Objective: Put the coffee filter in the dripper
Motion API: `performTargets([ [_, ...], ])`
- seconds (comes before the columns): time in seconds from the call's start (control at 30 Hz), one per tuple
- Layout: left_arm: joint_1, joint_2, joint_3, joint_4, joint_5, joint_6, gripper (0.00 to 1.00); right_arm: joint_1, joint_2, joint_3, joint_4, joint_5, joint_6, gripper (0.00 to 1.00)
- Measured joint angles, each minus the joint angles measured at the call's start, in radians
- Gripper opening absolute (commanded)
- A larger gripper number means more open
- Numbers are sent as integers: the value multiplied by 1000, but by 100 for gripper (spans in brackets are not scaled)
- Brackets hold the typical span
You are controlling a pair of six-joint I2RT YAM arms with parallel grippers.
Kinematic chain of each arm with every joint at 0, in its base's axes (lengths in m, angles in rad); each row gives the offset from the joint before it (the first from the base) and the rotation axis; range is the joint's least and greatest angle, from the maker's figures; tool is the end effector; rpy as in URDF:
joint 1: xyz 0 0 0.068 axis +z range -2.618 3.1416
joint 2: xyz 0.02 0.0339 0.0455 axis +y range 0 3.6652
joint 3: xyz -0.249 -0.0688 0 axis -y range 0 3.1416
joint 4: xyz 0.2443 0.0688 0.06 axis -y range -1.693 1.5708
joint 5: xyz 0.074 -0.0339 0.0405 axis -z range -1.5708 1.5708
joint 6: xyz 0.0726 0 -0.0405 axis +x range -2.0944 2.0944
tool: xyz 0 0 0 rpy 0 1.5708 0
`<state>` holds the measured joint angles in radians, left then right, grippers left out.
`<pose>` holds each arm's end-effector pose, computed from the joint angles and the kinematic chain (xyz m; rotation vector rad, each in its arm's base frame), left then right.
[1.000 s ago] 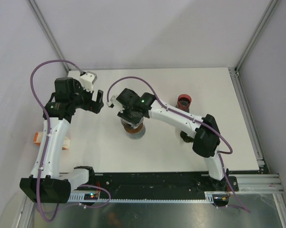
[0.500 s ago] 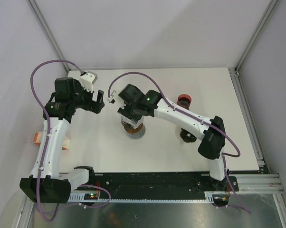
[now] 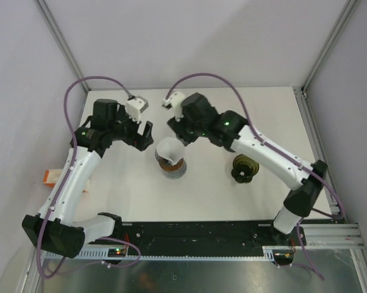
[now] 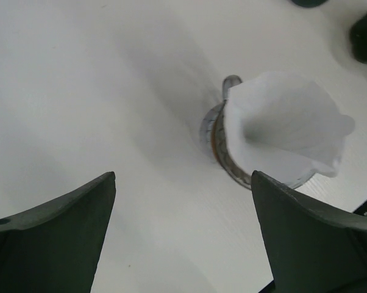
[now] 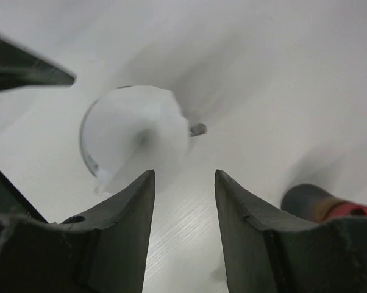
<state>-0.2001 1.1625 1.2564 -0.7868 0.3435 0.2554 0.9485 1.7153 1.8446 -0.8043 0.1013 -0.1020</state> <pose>0.2581 -0.0773 0.3337 0.6812 2.1339 -0.3581 0.2418 0.3244 0.3595 -1.0873 1.9861 0.3421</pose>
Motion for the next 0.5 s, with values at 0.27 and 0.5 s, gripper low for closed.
performTargets([
  [0.27,-76,69,0,0,-8,-21,95,-205,-154,-291,156,-121,147,50],
  [0.5,-77,88,-1,0,-21,-22,97,-344,-191,-439,185,-185,215,50],
])
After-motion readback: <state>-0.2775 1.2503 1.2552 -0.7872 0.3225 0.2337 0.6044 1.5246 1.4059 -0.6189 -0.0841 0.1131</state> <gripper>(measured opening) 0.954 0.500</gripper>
